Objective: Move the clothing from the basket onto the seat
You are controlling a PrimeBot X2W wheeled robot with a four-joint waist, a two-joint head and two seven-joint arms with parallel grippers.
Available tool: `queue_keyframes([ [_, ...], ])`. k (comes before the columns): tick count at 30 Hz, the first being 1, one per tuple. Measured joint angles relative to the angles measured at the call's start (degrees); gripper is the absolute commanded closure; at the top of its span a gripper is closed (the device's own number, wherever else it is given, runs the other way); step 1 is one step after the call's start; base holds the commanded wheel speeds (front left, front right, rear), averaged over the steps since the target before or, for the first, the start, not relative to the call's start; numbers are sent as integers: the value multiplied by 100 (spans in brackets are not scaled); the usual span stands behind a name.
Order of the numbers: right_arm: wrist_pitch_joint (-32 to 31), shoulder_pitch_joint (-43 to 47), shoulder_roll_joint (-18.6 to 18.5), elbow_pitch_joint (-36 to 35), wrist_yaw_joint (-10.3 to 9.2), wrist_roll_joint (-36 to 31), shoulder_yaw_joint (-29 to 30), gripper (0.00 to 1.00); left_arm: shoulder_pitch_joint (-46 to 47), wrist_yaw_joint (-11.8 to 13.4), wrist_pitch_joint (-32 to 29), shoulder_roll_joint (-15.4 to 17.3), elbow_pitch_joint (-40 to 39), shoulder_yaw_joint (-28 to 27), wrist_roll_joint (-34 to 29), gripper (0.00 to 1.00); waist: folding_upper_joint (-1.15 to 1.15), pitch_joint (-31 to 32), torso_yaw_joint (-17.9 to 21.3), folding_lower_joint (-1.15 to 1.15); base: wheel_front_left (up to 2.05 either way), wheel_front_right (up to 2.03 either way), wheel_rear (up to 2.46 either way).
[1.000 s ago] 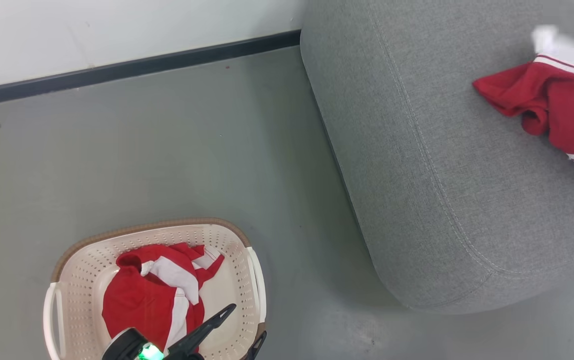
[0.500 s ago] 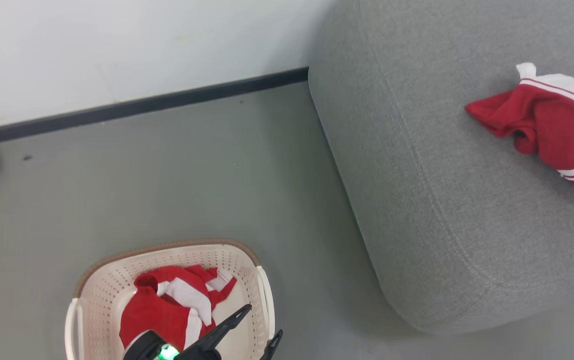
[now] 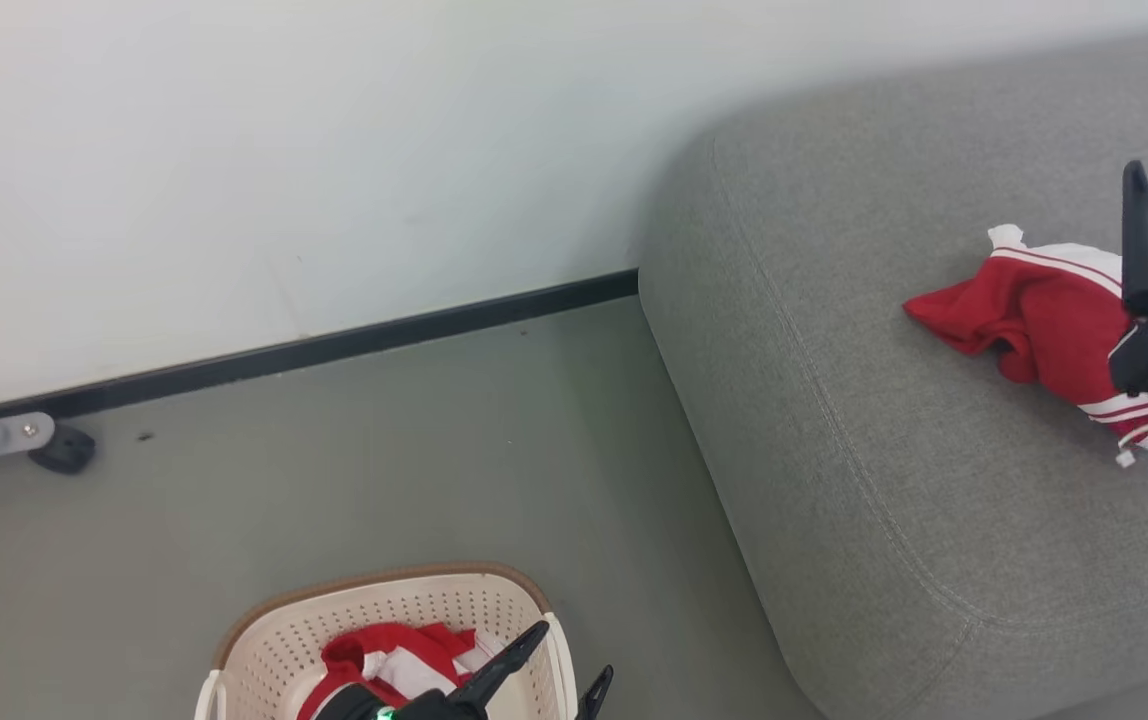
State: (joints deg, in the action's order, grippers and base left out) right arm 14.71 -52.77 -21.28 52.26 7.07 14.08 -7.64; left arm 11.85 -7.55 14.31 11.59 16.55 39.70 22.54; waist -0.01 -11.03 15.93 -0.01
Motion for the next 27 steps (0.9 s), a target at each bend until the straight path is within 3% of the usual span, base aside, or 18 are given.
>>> queue_keyframes([
  [16, -1, 2627, 20, -2521, 0, 739, -694, 0, -399, 0, 0, -454, 260, -644, 248, 0, 0, 1114, -499, 0, 0, 0, 0],
  [27, -1, 3740, 220, -3389, 0, 813, -581, 0, -405, 154, 0, -488, 297, -1206, 155, 0, 1, 1397, -1106, 1, 0, 0, 0],
])
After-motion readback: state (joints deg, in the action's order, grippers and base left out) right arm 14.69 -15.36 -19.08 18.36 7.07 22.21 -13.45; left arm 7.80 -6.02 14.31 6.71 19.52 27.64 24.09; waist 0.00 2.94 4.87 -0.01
